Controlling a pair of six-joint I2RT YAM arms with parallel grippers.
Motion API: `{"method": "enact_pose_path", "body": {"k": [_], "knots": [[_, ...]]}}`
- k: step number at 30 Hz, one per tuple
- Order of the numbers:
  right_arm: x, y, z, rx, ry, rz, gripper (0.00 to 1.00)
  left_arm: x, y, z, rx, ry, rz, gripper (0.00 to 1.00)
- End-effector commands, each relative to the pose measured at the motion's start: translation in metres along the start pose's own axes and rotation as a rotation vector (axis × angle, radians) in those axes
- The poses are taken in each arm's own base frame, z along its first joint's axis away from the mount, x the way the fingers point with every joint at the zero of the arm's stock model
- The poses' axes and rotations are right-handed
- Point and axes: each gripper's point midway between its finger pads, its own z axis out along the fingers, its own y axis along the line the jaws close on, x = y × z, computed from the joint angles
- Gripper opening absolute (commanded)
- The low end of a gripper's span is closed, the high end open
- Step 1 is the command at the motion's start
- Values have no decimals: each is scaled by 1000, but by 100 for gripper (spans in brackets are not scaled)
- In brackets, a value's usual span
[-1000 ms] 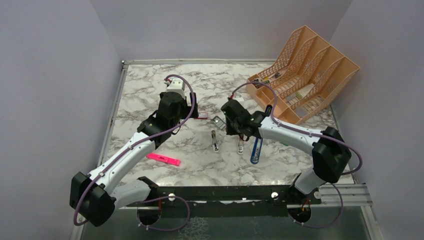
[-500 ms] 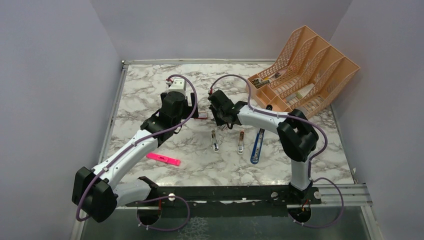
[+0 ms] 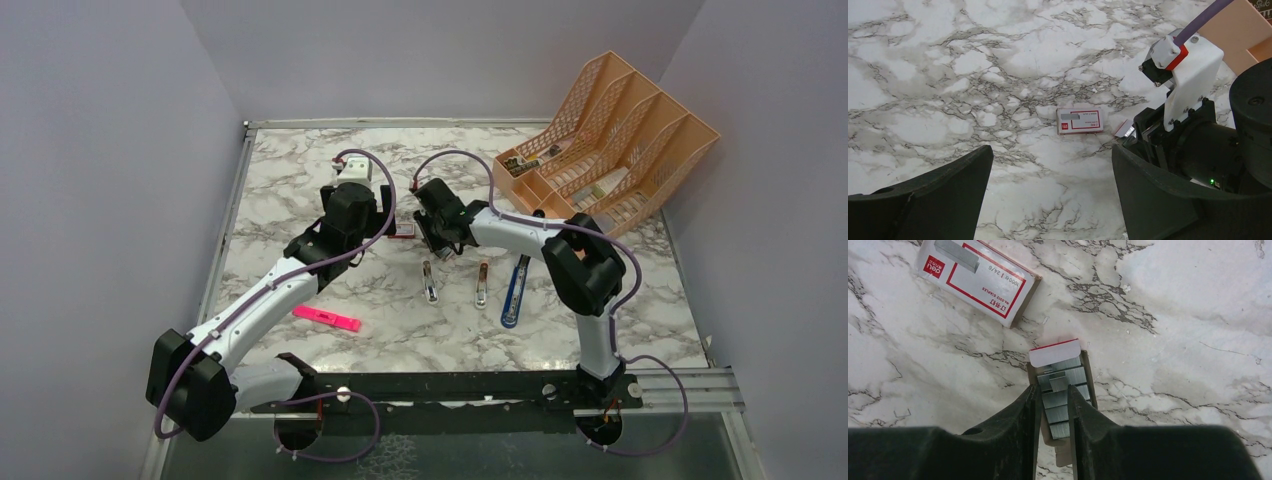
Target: Load the staples into the stapler
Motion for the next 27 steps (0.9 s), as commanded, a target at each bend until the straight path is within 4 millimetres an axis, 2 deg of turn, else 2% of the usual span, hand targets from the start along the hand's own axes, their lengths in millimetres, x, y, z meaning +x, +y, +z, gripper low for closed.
{"method": "enact_pose_path", "body": {"k": [1,18,27], "knots": [[-14,4,9,-30,-44,-21,31,-1,5,4,-29,-18,-2,89],[-6,-6,21,5,-24,-11,29,1,5,6,-32,-7,9,89],[-5,-14,20,50,-15,-10,18,1,5,6,-32,-8,10,89]]}}
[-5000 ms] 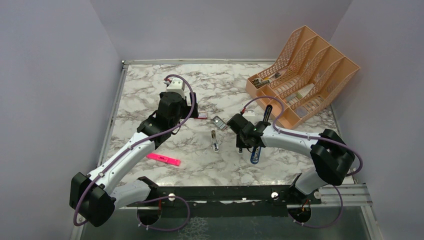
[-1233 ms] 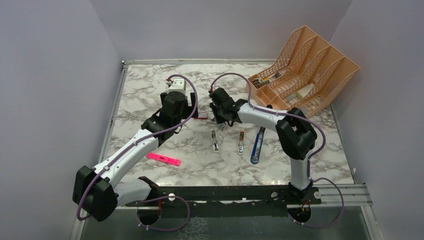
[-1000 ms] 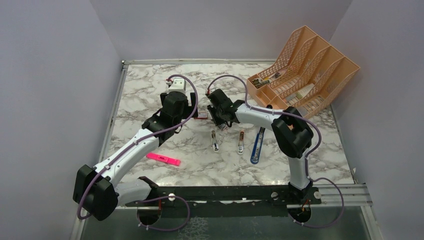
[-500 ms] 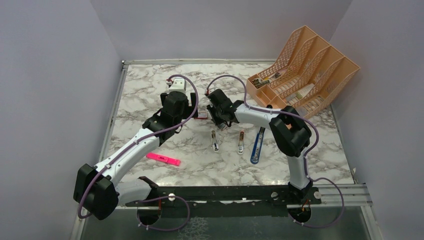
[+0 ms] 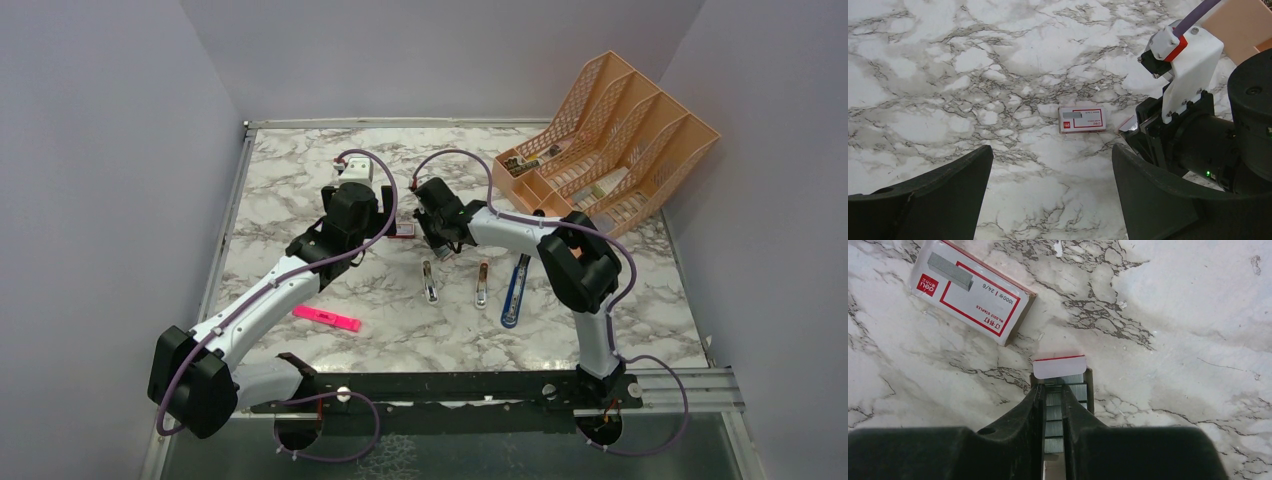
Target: Load the staples into the stapler
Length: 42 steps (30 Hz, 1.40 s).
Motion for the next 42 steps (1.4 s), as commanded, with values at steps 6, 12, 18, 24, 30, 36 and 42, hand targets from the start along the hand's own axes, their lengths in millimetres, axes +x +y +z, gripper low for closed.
{"method": "enact_pose_path", "body": {"k": [6,12,18,24,30,36,42], "knots": [[-13,-8,-5,37,-27,8,17,-4,4,2,-21,-21,2,89],[-22,-3,-22,5,-49,35,17,-5,4,2,-21,-24,1,89],[-14,-1,-37,-14,-22,72,17,-6,3,0,-16,-28,-1,89],[9,-2,-53,-16,48,104,18,-9,3,-2,-9,-34,-4,89],[42,0,-81,-58,106,121,20,-10,1,-3,1,-37,-12,89],[70,14,-109,-117,140,130,22,-11,-2,-4,14,-39,-21,89],[103,37,-125,-169,197,94,22,-12,-2,-5,16,-45,-24,89]]}}
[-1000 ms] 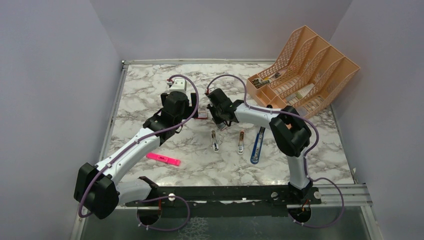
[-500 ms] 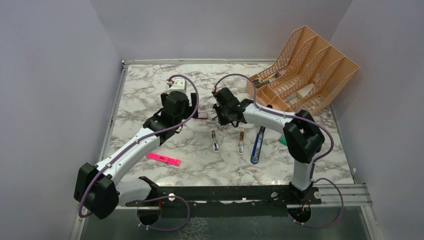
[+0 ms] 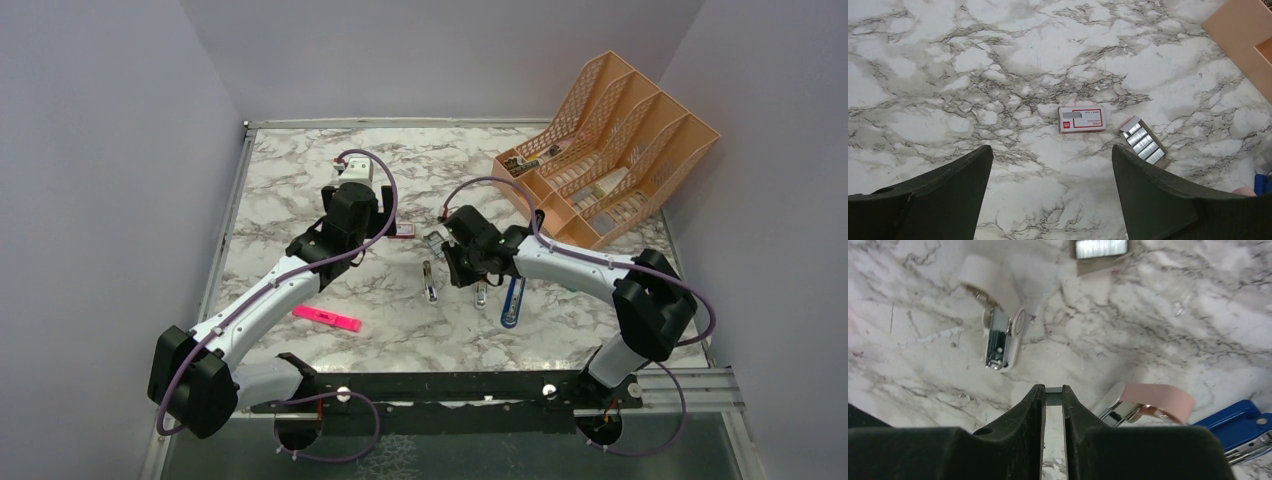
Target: Load the staples into the stapler
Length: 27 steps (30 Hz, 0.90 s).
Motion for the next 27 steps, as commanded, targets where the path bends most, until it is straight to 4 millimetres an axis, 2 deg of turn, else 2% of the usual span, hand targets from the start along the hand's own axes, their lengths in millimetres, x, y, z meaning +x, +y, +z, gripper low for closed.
{"method": "enact_pose_path", "body": {"k": [1,11,22,27], "knots": [[33,20,-7,-54,75,-22,22,-13,-1,-5,15,-47,-23,89],[79,32,2,-46,187,-154,24,-19,4,-10,-7,-67,-16,89],[83,27,11,19,207,-187,26,-19,6,-9,-16,-69,-13,90],[72,29,7,33,168,-160,29,-19,6,-9,-17,-67,-12,90]]}}
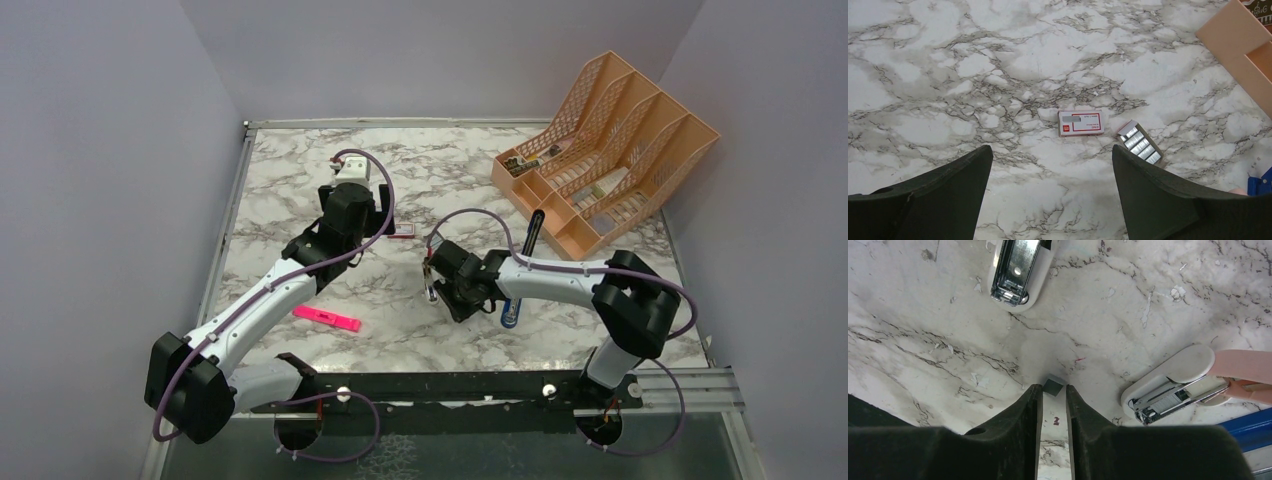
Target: Load the staples into the stapler
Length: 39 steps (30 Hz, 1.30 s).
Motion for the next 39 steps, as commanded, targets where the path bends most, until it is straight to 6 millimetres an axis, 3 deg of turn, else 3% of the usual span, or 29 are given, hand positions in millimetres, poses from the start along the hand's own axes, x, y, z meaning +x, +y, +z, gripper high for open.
{"method": "enact_pose_path", "body": {"k": [1,9,20,31,39], "knots": [[-16,-1,-10,37,-48,22,30,-10,4,-2,-19,-40,-4,90],[-29,-10,-18,109,-106,131,33,-10,5,-2,-22,-41,-6,90],[-20,-15,-3,158,-65,189,34,-8,5,-1,-21,-33,-6,90],[-10,-21,6,202,-12,189,24,-6,2,0,-9,-26,-9,90],[3,-12,0,131,21,162,20,-5,1,1,-6,-24,-12,90]]}}
